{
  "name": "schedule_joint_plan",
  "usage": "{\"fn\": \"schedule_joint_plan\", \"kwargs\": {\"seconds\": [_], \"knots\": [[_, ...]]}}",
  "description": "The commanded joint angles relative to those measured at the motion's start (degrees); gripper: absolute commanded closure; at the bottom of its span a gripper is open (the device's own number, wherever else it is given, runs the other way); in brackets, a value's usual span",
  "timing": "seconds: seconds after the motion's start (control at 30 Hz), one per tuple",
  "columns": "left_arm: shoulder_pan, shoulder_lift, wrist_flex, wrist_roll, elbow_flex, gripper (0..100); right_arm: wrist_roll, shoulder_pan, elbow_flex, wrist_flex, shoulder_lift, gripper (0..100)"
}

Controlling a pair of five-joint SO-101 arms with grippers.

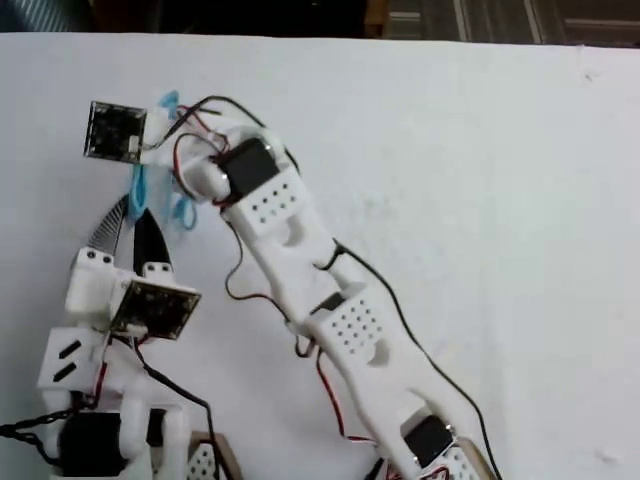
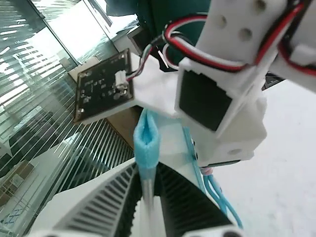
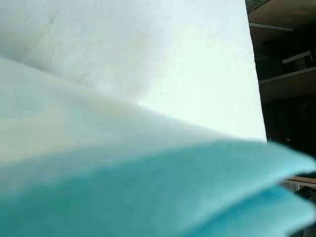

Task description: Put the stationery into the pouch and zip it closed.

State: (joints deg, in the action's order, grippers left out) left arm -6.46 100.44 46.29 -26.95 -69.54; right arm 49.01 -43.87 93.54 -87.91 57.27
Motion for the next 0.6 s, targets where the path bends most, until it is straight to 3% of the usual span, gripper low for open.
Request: {"fn": "schedule_joint_plan", "kwargs": {"seconds": [0.0,0.1,0.37,0.57], "knots": [[0.3,-0.2,0.0,-0.2,0.7,98,-0.1,0.0,1.8,0.7,-1.9,94.4],[0.3,-0.2,0.0,-0.2,0.7,98,-1.7,0.3,1.8,0.7,-1.9,95.3],[0.3,-0.2,0.0,2.9,0.7,98,-20.3,3.5,1.8,7.6,-1.9,98.0],[0.3,-0.2,0.0,3.0,0.7,98,-23.6,6.4,1.9,8.0,-2.5,98.0]]}}
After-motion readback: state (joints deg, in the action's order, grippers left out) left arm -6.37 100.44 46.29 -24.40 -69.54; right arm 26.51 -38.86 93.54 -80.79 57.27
